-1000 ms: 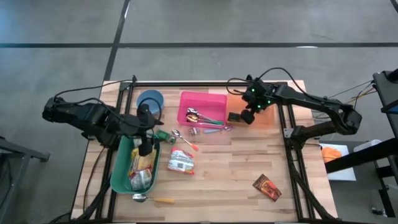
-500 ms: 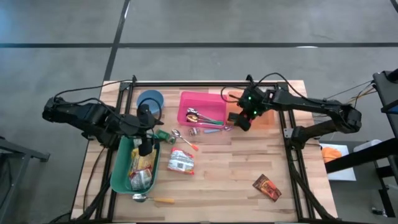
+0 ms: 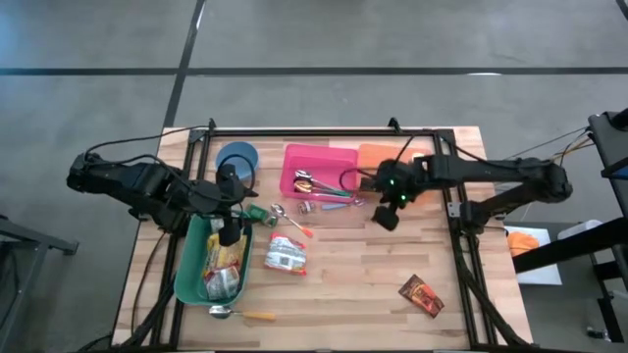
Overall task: Pick & Place Food Item
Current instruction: Put the orange spice pack into the orange bin
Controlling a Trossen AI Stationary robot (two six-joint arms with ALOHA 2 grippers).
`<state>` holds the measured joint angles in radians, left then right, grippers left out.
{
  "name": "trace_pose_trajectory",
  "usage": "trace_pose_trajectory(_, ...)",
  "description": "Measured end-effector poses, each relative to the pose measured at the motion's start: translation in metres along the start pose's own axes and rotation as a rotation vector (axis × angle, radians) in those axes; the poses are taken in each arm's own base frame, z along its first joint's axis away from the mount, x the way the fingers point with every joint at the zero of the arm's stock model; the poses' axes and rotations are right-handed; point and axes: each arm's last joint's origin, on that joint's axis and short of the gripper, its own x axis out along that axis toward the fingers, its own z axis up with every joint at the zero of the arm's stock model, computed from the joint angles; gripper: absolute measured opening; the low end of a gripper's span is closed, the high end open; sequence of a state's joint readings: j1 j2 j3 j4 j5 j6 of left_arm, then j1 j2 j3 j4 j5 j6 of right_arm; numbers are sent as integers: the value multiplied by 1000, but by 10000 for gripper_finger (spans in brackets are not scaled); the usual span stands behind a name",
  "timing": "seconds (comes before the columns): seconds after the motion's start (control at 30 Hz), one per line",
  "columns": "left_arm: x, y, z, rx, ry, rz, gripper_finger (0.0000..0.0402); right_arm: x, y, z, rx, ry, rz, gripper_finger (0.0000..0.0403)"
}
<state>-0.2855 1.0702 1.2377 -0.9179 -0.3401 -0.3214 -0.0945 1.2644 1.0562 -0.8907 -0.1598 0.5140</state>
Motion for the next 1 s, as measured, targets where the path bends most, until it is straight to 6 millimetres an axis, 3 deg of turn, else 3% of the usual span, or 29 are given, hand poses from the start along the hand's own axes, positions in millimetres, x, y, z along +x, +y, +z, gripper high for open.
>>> trace_pose_trajectory(0.17, 0, 0, 0, -29, 0, 0, 317, -8, 32, -18, 39, 14, -56, 368)
trace_pose_trajectory(0.37, 0, 0, 0, -46, 0, 0, 317, 2, 59, -53, 61, 33, -78, 368)
trace_pose_trajectory(0.77, 0, 0, 0, -46, 0, 0, 317, 29, 66, -118, 287, 139, -172, 368)
trace_pose_trajectory(1.0, 0, 0, 0, -46, 0, -1, 317, 40, 68, -148, 515, 187, -186, 368)
